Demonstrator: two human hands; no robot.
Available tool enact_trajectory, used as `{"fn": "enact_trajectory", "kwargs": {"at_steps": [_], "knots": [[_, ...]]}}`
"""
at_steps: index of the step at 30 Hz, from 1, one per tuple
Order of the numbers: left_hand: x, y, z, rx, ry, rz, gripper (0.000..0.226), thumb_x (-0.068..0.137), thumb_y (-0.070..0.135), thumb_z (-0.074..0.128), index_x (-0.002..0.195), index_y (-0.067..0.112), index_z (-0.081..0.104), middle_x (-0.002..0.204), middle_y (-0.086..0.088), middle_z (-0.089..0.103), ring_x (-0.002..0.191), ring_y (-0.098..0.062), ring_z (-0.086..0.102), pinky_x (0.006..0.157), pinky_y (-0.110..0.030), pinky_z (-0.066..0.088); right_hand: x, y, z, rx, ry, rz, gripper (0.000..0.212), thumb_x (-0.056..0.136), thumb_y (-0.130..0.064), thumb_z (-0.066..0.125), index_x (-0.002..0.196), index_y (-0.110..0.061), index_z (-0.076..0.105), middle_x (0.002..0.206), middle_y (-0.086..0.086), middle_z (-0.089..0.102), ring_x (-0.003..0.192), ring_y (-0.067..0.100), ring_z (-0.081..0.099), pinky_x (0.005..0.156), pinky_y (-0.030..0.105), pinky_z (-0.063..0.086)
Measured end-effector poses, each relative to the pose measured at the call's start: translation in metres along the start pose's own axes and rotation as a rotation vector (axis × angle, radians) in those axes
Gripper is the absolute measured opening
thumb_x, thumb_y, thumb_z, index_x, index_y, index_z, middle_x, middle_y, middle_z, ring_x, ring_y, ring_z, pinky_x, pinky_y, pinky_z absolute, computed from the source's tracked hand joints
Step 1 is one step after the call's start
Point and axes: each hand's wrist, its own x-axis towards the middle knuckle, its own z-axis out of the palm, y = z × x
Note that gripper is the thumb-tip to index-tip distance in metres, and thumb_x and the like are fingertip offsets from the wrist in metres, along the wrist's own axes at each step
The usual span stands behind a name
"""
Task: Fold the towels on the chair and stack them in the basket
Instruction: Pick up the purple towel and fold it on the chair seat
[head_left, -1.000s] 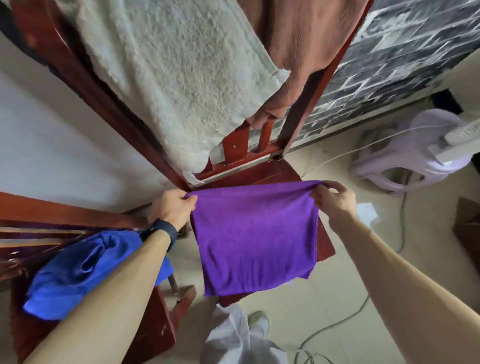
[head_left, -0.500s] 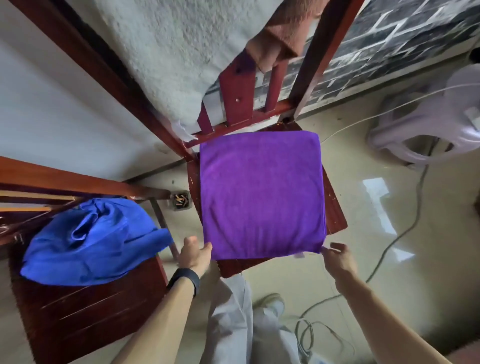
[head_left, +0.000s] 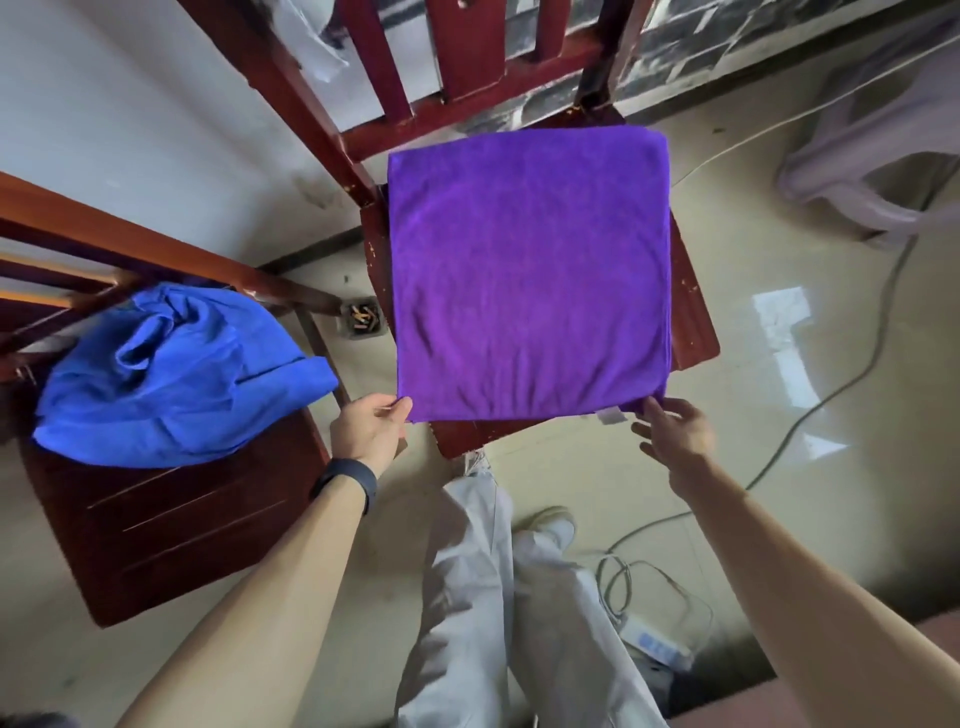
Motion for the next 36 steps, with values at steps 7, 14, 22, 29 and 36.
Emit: {"fn": "enact_trajectory", "kwargs": {"at_steps": [7,14,22,29,36], "knots": [[-0.017,0.030,-0.022,-0.283,-0.008,-0.065,0.017,0.092,0.026,0.067,0.102,0.013,0.069,0.075,-0.002,0.069,0.055,-0.011,0.062,0.053,-0.023,0.047,-0.033,-0.038,-0.028,0.085,-0.006,-0.067,0.010,0.093,-0.019,0.068,0.095,-0.010,0.068,0.075,0.003,0.069,0.060,0.010,0.064,0.057,0.025,0.051],[-0.013,0.030,-0.024,-0.413,-0.025,-0.025,0.015,0.097,0.023,0.061,0.109,0.014,0.060,0.091,-0.007,0.066,0.068,-0.015,0.062,0.060,-0.029,0.050,-0.036,-0.047,-0.040,0.152,-0.012,-0.140,0.010,0.092,-0.020,0.070,0.087,-0.016,0.064,0.080,0.005,0.069,0.067,0.011,0.065,0.062,0.027,0.054],[0.010,0.002,0.022,-0.346,-0.178,-0.203,0.021,0.096,0.029,0.060,0.108,0.012,0.061,0.102,-0.006,0.066,0.091,-0.025,0.068,0.087,-0.044,0.053,0.007,-0.008,-0.016,0.165,-0.063,-0.027,0.011,0.096,-0.019,0.065,0.086,-0.020,0.060,0.095,0.006,0.068,0.090,0.019,0.067,0.080,0.036,0.052],[0.003,-0.007,0.008,-0.361,-0.280,-0.179,0.019,0.092,0.016,0.068,0.108,0.010,0.060,0.101,-0.009,0.071,0.084,-0.022,0.071,0.083,-0.035,0.054,0.007,-0.014,-0.015,0.216,-0.049,-0.011,0.017,0.094,-0.013,0.067,0.085,-0.019,0.054,0.083,0.007,0.068,0.072,0.013,0.066,0.074,0.028,0.053],[-0.009,0.011,-0.006,-0.410,-0.195,-0.186,0.018,0.088,0.010,0.071,0.103,0.010,0.061,0.083,-0.006,0.064,0.066,-0.016,0.059,0.073,-0.032,0.052,-0.014,-0.023,-0.027,0.246,-0.021,0.061,0.011,0.091,-0.014,0.071,0.088,-0.013,0.061,0.077,0.005,0.063,0.065,0.011,0.061,0.065,0.024,0.055]]}}
